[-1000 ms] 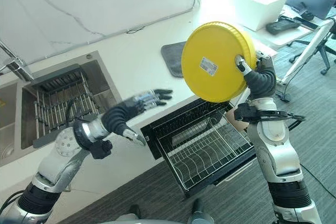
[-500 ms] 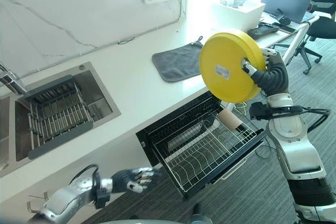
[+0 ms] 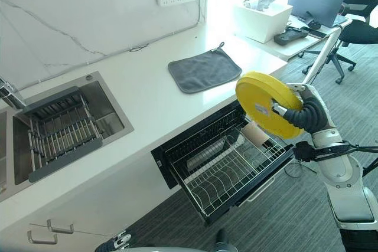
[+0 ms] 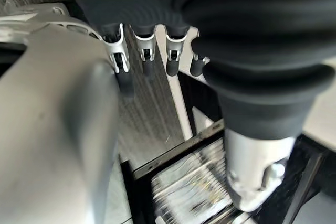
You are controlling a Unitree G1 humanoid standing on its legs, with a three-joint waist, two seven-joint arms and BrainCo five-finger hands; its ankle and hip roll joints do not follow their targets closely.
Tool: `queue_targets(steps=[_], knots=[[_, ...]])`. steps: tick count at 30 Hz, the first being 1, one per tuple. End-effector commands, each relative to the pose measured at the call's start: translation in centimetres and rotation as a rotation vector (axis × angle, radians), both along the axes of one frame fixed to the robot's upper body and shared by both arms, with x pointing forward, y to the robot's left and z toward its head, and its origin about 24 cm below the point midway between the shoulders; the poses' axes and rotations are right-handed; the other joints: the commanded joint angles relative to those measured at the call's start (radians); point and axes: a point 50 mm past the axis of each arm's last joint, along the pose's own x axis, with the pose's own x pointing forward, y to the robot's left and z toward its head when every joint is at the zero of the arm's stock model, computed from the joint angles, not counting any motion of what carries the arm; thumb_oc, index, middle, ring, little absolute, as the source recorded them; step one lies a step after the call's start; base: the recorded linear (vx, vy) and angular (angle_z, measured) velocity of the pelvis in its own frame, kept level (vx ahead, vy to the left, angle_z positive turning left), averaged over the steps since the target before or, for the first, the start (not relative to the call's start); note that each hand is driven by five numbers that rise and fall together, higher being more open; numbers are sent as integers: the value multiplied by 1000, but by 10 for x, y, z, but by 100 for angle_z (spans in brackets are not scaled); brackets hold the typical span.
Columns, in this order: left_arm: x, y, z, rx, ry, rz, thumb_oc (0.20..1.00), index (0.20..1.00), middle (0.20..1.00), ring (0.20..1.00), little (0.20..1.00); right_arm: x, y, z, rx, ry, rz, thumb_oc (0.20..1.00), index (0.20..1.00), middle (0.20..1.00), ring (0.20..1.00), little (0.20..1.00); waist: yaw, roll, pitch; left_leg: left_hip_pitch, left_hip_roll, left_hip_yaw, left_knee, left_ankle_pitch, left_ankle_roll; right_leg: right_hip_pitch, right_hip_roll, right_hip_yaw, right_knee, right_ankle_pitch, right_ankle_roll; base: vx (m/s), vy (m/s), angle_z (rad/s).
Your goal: Place the dishes in the dishwasher.
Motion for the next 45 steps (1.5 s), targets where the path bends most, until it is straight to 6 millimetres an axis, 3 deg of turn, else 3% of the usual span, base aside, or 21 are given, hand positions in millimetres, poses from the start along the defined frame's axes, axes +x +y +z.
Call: queue_targets(steps=[1, 4, 12, 22, 36, 45], knots=[[16, 12, 5, 71, -33, -49, 1000, 1000, 1000, 1000, 1000, -12, 19, 56, -144, -282, 96, 200, 200, 200, 200, 200, 33, -27, 45, 4, 8, -30, 30, -46, 5, 60, -26, -3, 117, -169, 22, 9, -33, 1], [14, 17, 3, 75, -22, 34, 1000, 1000, 1000, 1000, 1000, -13, 22, 54, -227, -293, 83, 200, 200, 200, 200, 200, 38, -28, 57, -17, 5, -41, 64, -57, 7, 46, -30, -5, 146, -180, 20, 0, 0, 0], [31, 23, 9, 106, -76, 107, 1000, 1000, 1000, 1000, 1000, -8, 45, 57, -501, -367, 153, 200, 200, 200, 200, 200, 59, -19, 104, -107, 7, -79, 205, -94, 10, -9, -53, -7, 253, -221, 4, 0, -2, 3], [26, 39, 15, 128, -94, 224, 1000, 1000, 1000, 1000, 1000, -6, 51, 35, -663, -275, 217, 200, 200, 200, 200, 200, 74, -24, 165, -177, 33, -101, 373, -138, 1, -52, -78, -6, 387, -276, -15, 22, 8, 5], [10, 48, 17, 138, -74, 280, 1000, 1000, 1000, 1000, 1000, -25, 45, 12, -792, -157, 290, 200, 200, 200, 200, 200, 63, -39, 198, -212, 87, -109, 531, -104, -21, -34, -75, 16, 478, -325, -15, 8, 2, -2], [2, 43, 14, 142, -44, 264, 1000, 1000, 1000, 1000, 1000, -18, 47, -8, -807, -150, 292, 200, 200, 200, 200, 200, 78, -27, 202, -234, 100, -125, 589, -56, -32, 9, -78, 22, 465, -324, -15, 37, 18, -4]])
